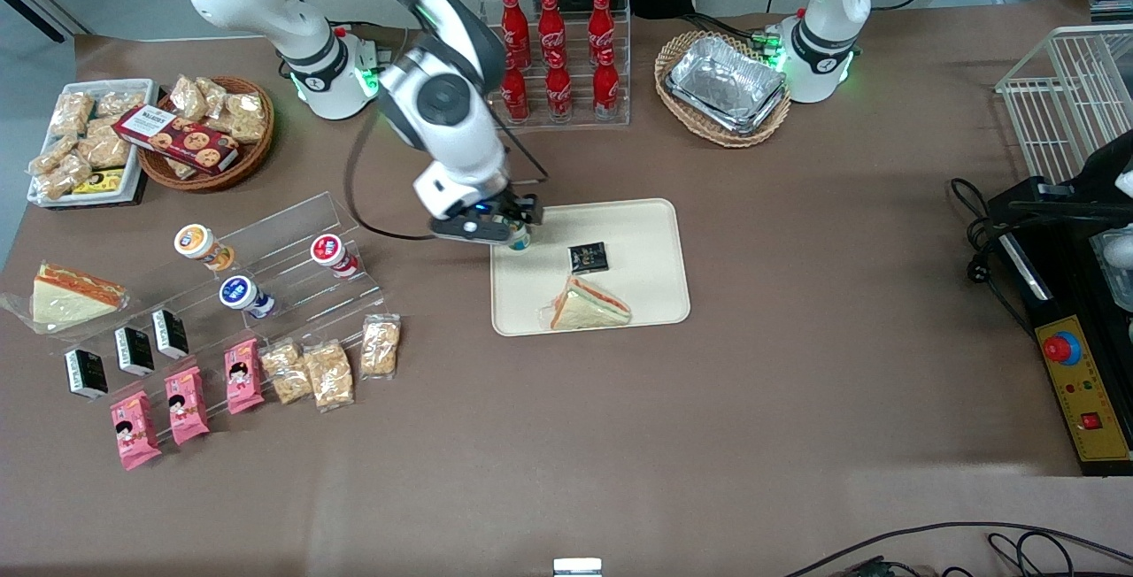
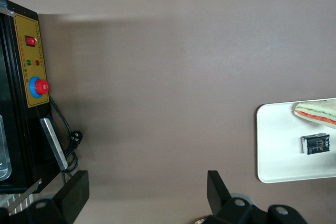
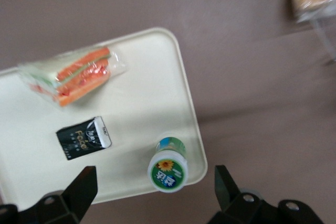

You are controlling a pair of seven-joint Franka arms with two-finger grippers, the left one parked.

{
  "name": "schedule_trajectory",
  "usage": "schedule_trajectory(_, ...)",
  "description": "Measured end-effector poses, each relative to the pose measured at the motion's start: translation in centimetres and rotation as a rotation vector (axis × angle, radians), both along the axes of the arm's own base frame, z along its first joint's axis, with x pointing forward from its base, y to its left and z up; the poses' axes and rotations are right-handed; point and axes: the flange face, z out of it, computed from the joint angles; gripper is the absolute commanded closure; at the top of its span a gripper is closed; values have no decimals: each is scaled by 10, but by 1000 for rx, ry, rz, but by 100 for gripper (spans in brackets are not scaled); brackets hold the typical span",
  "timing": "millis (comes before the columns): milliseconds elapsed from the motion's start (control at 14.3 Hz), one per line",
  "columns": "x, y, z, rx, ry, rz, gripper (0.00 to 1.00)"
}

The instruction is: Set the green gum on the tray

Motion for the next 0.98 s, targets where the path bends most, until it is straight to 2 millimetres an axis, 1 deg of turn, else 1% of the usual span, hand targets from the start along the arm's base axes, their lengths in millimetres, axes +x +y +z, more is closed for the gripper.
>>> schedule_trajectory(70,9,-16,28,6,-7,-2,0)
schedule_trajectory(140,19,-34,52,10,-13,-2,0)
schedule_trajectory(210,31,-55,72,12,-19,3,0)
schedule_trajectory(280,44,-79,87,13,-28,11,0)
schedule_trajectory(350,58,-104,98,16,-41,18,0)
schedule_trajectory(559,99,-182,116,15,-78,23,0)
schedule_trajectory(699,118,-237,124,5,-91,56,0)
schedule_trajectory(839,129,-294,132,-8,-100,98,0)
schedule_trajectory(909,128,-321,138,-14,-90,116,0)
schedule_trajectory(979,125,-342,146,-18,-81,128,0)
